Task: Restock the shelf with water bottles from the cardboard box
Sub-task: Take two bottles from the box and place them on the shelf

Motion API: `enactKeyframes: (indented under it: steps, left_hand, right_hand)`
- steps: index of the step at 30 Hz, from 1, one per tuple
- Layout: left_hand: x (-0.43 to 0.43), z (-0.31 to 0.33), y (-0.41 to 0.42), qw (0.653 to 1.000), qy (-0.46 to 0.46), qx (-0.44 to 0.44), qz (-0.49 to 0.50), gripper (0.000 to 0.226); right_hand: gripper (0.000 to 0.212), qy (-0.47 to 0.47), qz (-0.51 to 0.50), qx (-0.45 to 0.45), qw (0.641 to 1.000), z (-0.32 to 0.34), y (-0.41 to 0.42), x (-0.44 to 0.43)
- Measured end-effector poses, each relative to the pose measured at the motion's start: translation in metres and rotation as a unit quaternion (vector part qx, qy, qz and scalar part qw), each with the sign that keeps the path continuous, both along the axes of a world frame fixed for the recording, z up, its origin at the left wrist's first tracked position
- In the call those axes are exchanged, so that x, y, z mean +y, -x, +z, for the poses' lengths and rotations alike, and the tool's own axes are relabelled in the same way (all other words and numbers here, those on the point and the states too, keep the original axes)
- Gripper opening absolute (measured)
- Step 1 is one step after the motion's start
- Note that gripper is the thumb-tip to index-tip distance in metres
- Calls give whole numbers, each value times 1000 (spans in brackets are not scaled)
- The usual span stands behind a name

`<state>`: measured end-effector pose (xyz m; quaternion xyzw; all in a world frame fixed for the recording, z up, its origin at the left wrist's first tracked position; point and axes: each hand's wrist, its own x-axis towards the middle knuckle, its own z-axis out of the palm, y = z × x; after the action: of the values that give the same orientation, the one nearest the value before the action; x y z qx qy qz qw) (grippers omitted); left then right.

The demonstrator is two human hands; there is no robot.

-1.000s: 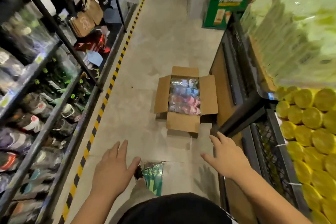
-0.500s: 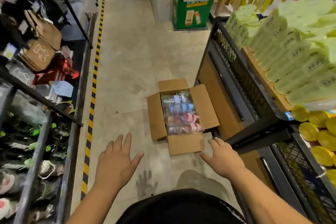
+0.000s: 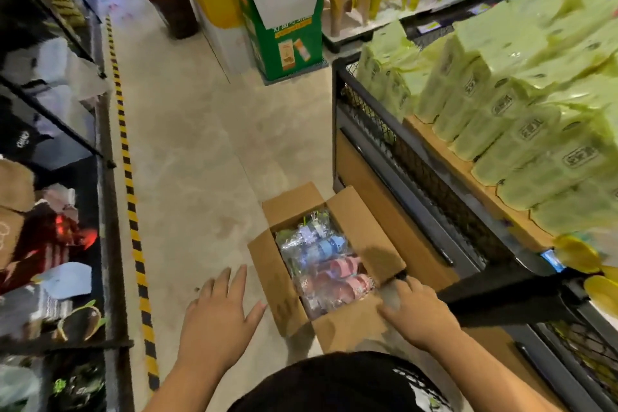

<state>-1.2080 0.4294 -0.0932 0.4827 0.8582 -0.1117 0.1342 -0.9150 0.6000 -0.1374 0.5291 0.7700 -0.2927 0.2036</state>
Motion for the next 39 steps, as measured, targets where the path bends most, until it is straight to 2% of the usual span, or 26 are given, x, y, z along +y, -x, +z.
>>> enactKeyframes:
  steps: [6,9,13,17,20,23,29,35,39]
  left_hand:
    - [79,-2,47,999,-18,-28,-32,91]
    - [122,-8,74,995,-17,-49,-86,90]
    - [189,-27,119,983,22,-61,-170,77]
    - [248,-47,165,959,28,-79,-271,95]
    - [278,-47,206,943,33,-97,-317,88]
    - [307,-47,245,923,51,-71,-374,77]
    - [345,-40,274,895,68,5,-440,73]
    - [348,-46,256,860,58,47,-505,69]
    - [323,-47,231,851,92,81,-511,72]
  right_hand:
    - [81,-28,5,-2,1000,-9,43,71]
    - [78,-30,-47,17,998,-12,63,92]
    - [79,-30,-120,-19,992,-28,86,99]
    - [77,-10,-213,-62,975,-43,121,89]
    - [80,18,-307,-79,948,-47,163,68]
    - [80,13,-355,-108,929,-48,207,55]
    - [69,-29,-368,-139,919,-37,258,43]
    - [78,-14,-415,-120,902,-36,249,21]
    - [74,-24,-424,-99,900,-45,225,3]
